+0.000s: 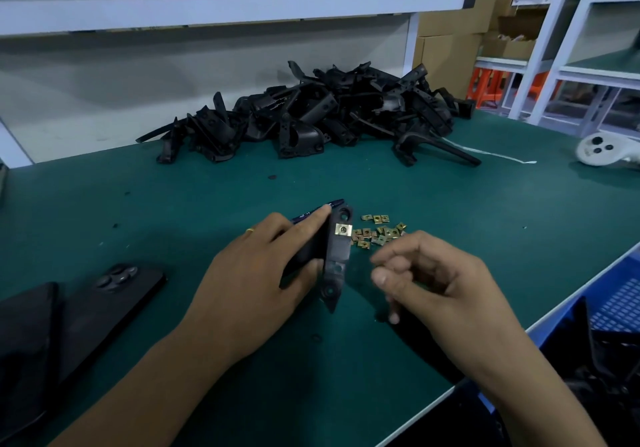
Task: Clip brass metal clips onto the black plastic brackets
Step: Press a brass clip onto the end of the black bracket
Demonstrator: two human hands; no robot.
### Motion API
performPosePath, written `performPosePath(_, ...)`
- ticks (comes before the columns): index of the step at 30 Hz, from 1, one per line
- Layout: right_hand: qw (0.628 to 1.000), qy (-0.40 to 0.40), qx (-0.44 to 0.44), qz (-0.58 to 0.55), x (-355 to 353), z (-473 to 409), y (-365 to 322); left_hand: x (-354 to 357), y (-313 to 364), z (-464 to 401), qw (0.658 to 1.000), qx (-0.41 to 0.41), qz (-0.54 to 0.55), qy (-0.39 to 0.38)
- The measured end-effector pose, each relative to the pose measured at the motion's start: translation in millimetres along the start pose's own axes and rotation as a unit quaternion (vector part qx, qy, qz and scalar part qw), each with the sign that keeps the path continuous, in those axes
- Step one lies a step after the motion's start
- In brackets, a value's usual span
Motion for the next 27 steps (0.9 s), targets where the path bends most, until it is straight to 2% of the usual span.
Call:
performPosePath(6, 0.996, 0.025, -0.004, -0.09, 10, -2, 7, -2, 2, 1, 1.0, 0.005, 0.024, 0.016)
performPosePath(12, 0.991, 0.049, 0.011, -0.124, 10, -1, 7, -3, 3, 1, 0.999, -0.005, 0.036, 0.013)
performPosePath(16, 0.987, 0.059, 0.015, -0.149, 10, -2, 6, -1, 5, 3, 0.998, -0.006, 0.055, -0.018)
performPosePath(20, 0.989, 0.047, 0.006, -0.137, 11, -2, 2, 0, 11, 3, 0.999, 0.014, 0.012, -0.051)
performPosePath(27, 0.993, 0.04, 0.006, -0.111, 13, -3, 3, 0, 12, 3, 0.999, 0.019, 0.011, -0.05)
Point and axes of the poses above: each hand's wrist, its own z-axis away from the middle knuckle, its own x-axis out of the palm, y = z × x, the point moved 4 cm from there along -z, towards the middle knuckle, and after that the axes turned 14 degrees about -z, right-handed, at the moved point
